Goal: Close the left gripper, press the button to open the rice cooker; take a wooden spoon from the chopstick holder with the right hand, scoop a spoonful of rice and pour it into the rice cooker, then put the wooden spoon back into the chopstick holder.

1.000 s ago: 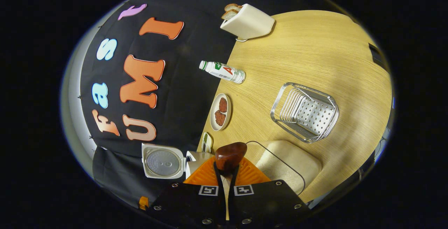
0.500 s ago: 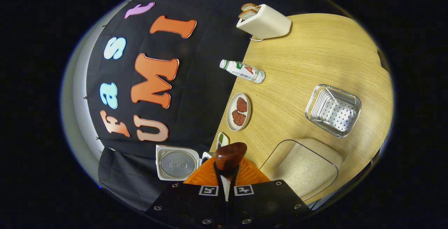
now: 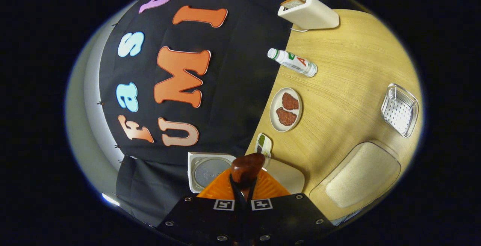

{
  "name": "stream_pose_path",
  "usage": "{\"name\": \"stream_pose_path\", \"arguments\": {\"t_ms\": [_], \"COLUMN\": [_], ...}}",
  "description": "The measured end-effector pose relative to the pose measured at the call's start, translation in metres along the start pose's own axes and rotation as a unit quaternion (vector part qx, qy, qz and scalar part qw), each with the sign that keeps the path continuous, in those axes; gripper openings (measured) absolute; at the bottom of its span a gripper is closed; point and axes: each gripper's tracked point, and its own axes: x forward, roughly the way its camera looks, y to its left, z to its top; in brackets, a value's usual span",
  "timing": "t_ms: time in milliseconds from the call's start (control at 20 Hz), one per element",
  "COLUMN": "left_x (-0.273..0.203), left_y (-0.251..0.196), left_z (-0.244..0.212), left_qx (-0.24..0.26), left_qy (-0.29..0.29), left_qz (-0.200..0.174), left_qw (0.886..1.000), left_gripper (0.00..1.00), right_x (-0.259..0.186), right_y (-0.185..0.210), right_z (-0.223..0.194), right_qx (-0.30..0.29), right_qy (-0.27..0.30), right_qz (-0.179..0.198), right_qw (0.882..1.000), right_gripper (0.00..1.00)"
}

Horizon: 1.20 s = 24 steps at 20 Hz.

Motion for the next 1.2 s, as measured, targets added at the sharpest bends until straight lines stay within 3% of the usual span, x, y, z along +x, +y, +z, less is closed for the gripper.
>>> {"name": "stream_pose_path", "arguments": {"t_ms": [650,900,1200], "left_x": [0.003,0.003,-0.008], "left_y": [-0.012,-0.011,-0.008], "left_z": [-0.004,-0.001,-0.005], "left_qx": [-0.003,-0.01,-0.012], "left_qy": [0.005,0.006,0.007], "left_qz": [-0.021,-0.021,-0.023], "left_qw": [1.0,1.0,1.0], "left_gripper": [1.0,1.0,1.0], "right_x": [0.067,0.107,0.135], "right_y": [0.074,0.084,0.098], "right_z": [-0.017,-0.023,-0.028], "right_qx": [-0.02,-0.079,-0.138], "right_qy": [0.004,-0.01,-0.027], "right_qz": [0.025,0.008,0.015], "right_qw": [0.999,0.997,0.99], "right_gripper": [0.02,0.02,0.02]}}
